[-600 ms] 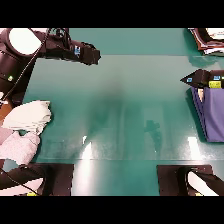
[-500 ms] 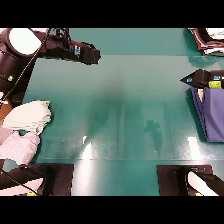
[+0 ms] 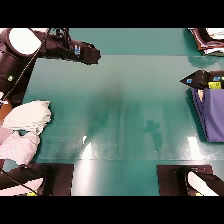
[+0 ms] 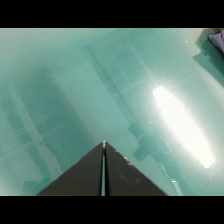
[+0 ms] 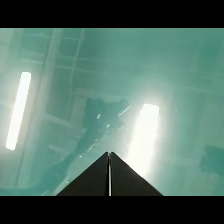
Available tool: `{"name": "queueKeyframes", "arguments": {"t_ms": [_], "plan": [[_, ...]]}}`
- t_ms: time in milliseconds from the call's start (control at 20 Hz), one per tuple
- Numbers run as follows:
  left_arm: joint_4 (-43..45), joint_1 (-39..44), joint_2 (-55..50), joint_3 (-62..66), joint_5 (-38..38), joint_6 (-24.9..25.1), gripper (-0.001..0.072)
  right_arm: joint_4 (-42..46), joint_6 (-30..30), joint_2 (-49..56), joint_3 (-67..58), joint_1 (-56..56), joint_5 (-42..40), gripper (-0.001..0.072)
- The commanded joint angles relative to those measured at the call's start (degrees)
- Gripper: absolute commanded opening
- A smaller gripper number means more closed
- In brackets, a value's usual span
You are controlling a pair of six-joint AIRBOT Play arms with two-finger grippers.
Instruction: Fold the shirts.
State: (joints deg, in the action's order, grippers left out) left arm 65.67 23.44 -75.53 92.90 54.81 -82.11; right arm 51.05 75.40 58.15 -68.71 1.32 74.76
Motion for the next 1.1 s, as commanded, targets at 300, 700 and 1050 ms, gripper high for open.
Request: {"name": "queueKeyframes", "arguments": {"t_ms": [300, 700, 1050], "plan": [[7.2, -7.6, 3.5, -0.2, 13.8, -1.9, 0.0028, -0.1, 0.0, 0.0, 0.0, 0.0, 0.9, 0.002], [17.6, -35.6, 20.6, -26.1, 20.0, -1.9, 0.003, 0.0, 0.0, 0.0, 0.0, 0.0, 1.7, 0.002], [18.7, -41.4, 20.6, -47.1, 4.6, -4.4, 0.0707, -0.1, 0.0, 0.0, 0.0, 0.0, 1.8, 0.002]]}}
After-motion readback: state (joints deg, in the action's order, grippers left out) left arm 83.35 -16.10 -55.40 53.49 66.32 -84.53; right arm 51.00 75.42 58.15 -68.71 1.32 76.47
